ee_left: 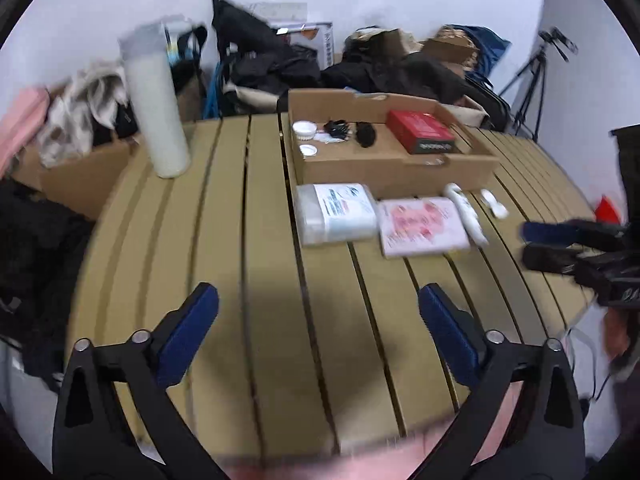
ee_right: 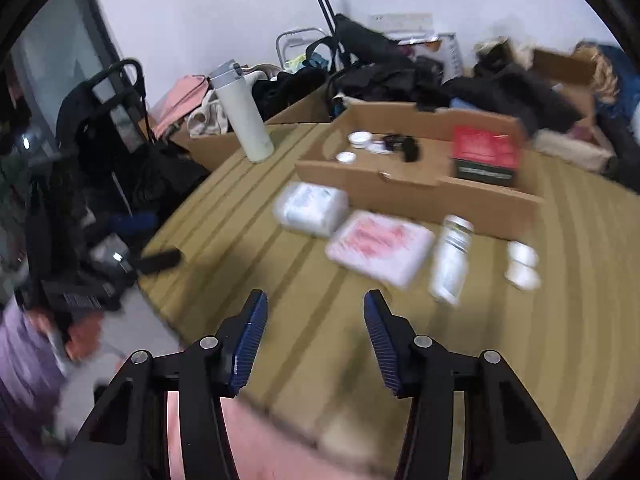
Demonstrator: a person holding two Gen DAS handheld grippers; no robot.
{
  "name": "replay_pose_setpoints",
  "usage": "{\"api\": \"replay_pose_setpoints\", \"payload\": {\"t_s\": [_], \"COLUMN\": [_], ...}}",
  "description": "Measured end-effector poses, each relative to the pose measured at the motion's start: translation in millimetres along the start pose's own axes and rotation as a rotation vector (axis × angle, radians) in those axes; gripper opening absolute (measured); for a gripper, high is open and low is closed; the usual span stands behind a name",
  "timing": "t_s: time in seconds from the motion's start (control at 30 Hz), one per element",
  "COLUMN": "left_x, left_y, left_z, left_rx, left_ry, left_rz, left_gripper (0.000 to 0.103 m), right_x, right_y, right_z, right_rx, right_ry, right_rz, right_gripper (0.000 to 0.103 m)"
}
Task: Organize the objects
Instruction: 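Grasp the white plastic jug with both grippers and lower it into the box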
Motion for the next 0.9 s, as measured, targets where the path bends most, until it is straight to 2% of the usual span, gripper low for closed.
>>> {"api": "replay_pose_setpoints", "payload": {"t_s": [0.07, 0.13, 0.2, 0.23, 0.27, 0.33, 0.4, 0.5, 0.67, 0.8, 0.9], "left_x": [-7.2, -9.4, -13.7, -15.5, -15.3, -17.1, -16.7, -14.9, -1.2, 33.8, 75.6], "left_y": [-34.5, -58.6, -85.4, -95.1, -106.7, -115.2, -115.0, -114.5, -89.8, -42.1, -11.4], "left_z": [-11.7, -23.5, -34.1, -35.1, -34.6, -34.0, -32.3, -32.0, -33.5, -39.7, -42.3], "left_rx": [-0.029, -0.034, -0.047, -0.057, -0.081, -0.087, -0.065, -0.064, -0.069, -0.020, 0.023], "left_ry": [0.054, 0.072, 0.104, 0.131, 0.157, 0.209, 0.211, 0.204, 0.146, 0.157, 0.112], "left_rz": [0.062, 0.112, 0.150, 0.172, 0.222, 0.279, 0.298, 0.294, 0.234, 0.297, 0.336], "left_gripper": [0.077, 0.073, 0.072, 0.062, 0.045, 0.040, 0.041, 0.040, 0.038, 0.038, 0.038], "right_x": [2.4, 5.4, 13.6, 16.9, 21.7, 24.2, 27.7, 29.0, 16.2, 11.5, 18.1], "right_y": [-45.4, -84.2, -127.0, -137.7, -151.1, -160.5, -161.8, -157.8, -140.4, -91.8, -37.1], "right_z": [-23.1, -41.1, -53.6, -55.1, -56.3, -58.1, -59.0, -58.3, -62.2, -62.2, -51.6], "right_rx": [-0.013, -0.031, -0.066, -0.079, -0.092, -0.089, -0.088, -0.081, -0.060, -0.010, 0.026], "right_ry": [-0.052, -0.086, -0.120, -0.141, -0.175, -0.236, -0.271, -0.289, -0.238, -0.233, -0.245], "right_rz": [-0.033, -0.048, -0.025, -0.021, -0.031, -0.100, -0.142, -0.159, -0.100, -0.108, -0.103], "right_gripper": [0.054, 0.054, 0.054, 0.049, 0.046, 0.039, 0.039, 0.036, 0.035, 0.034, 0.033]}}
Point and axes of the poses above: each gripper's, at about its wrist camera, not at the fingertips, and y roughly against the way its jaws point, x to its right, z to its underside, the point moved 10 cm from there along -y, roughly the way its jaws point, and after that the axes turned 3 degrees about -y, right-handed, at the moved point
